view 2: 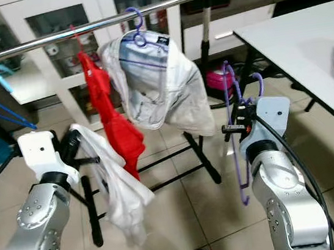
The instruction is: Hang hanger
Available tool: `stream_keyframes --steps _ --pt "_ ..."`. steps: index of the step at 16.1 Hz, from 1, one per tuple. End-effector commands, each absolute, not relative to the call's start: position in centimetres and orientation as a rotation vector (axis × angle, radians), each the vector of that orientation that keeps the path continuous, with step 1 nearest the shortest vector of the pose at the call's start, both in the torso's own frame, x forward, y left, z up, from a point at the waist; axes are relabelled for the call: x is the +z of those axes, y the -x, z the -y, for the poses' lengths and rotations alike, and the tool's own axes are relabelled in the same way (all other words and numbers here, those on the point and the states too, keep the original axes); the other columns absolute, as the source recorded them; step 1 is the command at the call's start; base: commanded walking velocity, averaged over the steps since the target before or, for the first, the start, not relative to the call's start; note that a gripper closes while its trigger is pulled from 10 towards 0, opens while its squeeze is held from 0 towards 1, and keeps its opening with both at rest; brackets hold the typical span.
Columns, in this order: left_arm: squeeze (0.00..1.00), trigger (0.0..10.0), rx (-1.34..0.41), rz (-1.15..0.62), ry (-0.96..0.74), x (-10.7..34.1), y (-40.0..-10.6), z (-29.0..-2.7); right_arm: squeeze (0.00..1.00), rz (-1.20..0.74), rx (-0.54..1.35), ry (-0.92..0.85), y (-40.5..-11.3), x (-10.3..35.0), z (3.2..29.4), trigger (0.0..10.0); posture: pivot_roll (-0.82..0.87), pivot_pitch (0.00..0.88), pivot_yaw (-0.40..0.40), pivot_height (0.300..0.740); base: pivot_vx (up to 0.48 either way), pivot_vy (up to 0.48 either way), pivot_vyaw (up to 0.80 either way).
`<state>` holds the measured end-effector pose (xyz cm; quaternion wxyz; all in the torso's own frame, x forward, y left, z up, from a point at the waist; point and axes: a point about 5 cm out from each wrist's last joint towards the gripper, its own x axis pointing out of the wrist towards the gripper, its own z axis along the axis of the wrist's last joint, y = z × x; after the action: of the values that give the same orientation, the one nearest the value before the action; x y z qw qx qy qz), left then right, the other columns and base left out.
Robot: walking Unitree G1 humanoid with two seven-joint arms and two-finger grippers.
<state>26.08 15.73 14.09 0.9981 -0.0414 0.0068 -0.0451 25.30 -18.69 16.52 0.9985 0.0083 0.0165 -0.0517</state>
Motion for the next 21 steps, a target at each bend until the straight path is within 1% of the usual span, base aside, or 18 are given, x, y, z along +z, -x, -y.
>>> stream_keyframes --steps 1,2,3,4,5,6,7,8,9,10,11,12,13,14,16,17,18,21 --pt "0.0 10.0 -0.108 0.009 0.072 14.7 -26.0 -15.7 0.0 0.044 -0.141 0.087 -25.5 17.0 18.8 10.0 -0.1 0.0 0.096 0.74 0.0 0.0 -0.8" --pt "0.0 10.0 -0.108 0.01 0.065 14.6 -26.0 -15.8 0.0 0.043 -0.142 0.103 -25.5 16.9 18.9 10.0 -0.09 0.0 0.094 0.74 0.0 0.0 -0.8" --pt "0.0 10.0 -0.105 0.012 0.056 14.7 -26.1 -15.8 0.0 0.081 -0.268 0.08 -25.7 17.1 19.4 10.0 -0.09 0.0 0.093 0.74 0.0 0.0 -0.8" --pt "0.0 10.0 -0.105 0.009 0.057 14.7 -26.1 -15.8 0.0 0.085 -0.302 0.065 -25.7 17.1 19.3 10.0 -0.09 0.0 0.092 0.74 0.0 0.0 -0.8" --pt "0.0 10.0 -0.115 0.011 0.073 14.8 -26.1 -15.7 0.0 0.067 -0.269 -0.003 -25.9 16.9 18.9 10.0 -0.09 0.0 0.092 0.74 0.0 0.0 -0.8" --pt "0.0 10.0 -0.114 0.072 0.104 15.3 -26.2 -15.5 0.0 0.063 -0.253 -0.05 -25.9 16.8 18.7 10.0 -0.09 0.0 0.092 0.74 0.0 0.0 -0.8" --pt "0.0 10.0 -0.136 0.092 0.134 15.5 -26.2 -15.3 0.0 0.068 -0.258 -0.052 -26.0 16.8 18.7 10.0 -0.09 0.0 0.092 0.74 0.0 0.0 -0.8" --pt "0.0 10.0 -0.091 0.115 0.13 15.7 -26.3 -15.3 0.0 0.059 -0.264 -0.064 -26.0 16.7 18.7 10.0 -0.09 0.0 0.091 0.74 0.0 0.0 -0.8" --pt "0.0 10.0 -0.128 0.08 0.122 15.5 -26.3 -15.1 0.0 0.042 -0.286 -0.091 -25.9 16.5 18.9 10.0 -0.09 0.0 0.091 0.74 0.0 0.0 -0.8" --pt "0.0 10.0 -0.097 0.065 0.117 15.3 -26.3 -15.3 0.0 0.036 -0.293 -0.1 -25.9 16.4 18.9 10.0 -0.09 0.0 0.091 0.74 0.0 0.0 -0.8" --pt "0.0 10.0 -0.07 0.017 0.044 14.7 -26.3 -15.7 0.0 0.015 -0.264 -0.154 -25.9 16.4 19.0 10.0 -0.1 0.0 0.091 0.74 0.0 0.0 -0.8" --pt "0.0 10.0 -0.057 -0.014 0.022 14.4 -26.3 -15.8 0.0 0.016 -0.255 -0.156 -25.9 16.4 19.0 10.0 -0.1 0.0 0.091 0.74 0.0 0.0 -0.8" --pt "0.0 10.0 -0.105 -0.011 0.049 14.5 -26.1 -15.5 0.0 -0.011 -0.155 -0.172 -25.7 16.3 18.6 10.0 -0.1 0.0 0.091 0.74 0.0 0.0 -0.8" --pt "0.0 10.0 -0.139 0.004 0.054 14.7 -26.0 -15.3 0.0 -0.023 -0.11 -0.182 -25.6 16.2 18.3 10.0 -0.1 0.0 0.089 0.74 0.0 0.0 -0.8" --pt "0.0 10.0 -0.144 -0.011 0.07 14.6 -25.9 -15.1 0.0 -0.024 -0.141 -0.154 -25.5 16.1 18.5 10.0 -0.1 0.0 0.09 0.74 0.0 0.0 -0.8" --pt "0.0 10.0 -0.142 -0.006 0.088 14.8 -26.0 -15.0 0.0 -0.061 -0.114 -0.085 -25.5 15.4 18.4 10.0 -0.11 0.0 0.091 0.74 0.0 0.0 -0.8" --pt "0.0 10.0 -0.145 -0.017 0.085 14.7 -26.1 -14.8 0.0 -0.099 -0.094 -0.083 -25.4 14.9 18.3 10.0 -0.11 0.0 0.089 0.74 0.0 0.0 -0.54" --pt "0.0 10.0 -0.148 -0.01 0.078 14.8 -26.2 -15.0 0.0 -0.127 -0.053 -0.117 -25.4 14.7 18.0 10.0 -0.1 0.0 0.086 0.74 0.0 0.091 -0.67"
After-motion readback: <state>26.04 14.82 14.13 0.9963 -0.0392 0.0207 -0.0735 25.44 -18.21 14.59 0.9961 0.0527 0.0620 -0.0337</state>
